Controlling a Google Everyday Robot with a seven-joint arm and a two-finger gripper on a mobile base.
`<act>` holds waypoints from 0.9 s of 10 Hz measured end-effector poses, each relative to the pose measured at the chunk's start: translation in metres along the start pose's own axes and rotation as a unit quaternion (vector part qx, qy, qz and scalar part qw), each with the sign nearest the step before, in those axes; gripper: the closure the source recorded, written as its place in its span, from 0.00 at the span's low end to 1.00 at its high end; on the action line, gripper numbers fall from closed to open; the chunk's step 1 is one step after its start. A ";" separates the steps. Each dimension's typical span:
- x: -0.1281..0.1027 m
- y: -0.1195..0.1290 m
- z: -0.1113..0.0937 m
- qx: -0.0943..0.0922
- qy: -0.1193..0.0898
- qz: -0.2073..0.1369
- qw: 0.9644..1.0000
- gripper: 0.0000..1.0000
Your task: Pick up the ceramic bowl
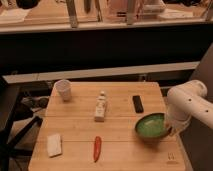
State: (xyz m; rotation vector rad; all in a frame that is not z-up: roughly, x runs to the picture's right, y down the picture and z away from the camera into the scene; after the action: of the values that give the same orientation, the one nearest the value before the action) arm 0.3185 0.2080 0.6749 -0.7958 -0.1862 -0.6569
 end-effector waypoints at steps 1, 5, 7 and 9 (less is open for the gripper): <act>-0.003 -0.007 -0.001 0.000 0.001 -0.004 1.000 0.95; -0.003 -0.012 -0.016 0.004 0.010 -0.018 1.000 0.95; -0.004 -0.017 -0.018 0.008 0.013 -0.024 1.000 0.95; -0.004 -0.016 -0.022 0.010 0.018 -0.031 0.999 0.95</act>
State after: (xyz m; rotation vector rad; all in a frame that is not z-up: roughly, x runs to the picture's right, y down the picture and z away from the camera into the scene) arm 0.3038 0.1853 0.6677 -0.7608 -0.1854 -0.7262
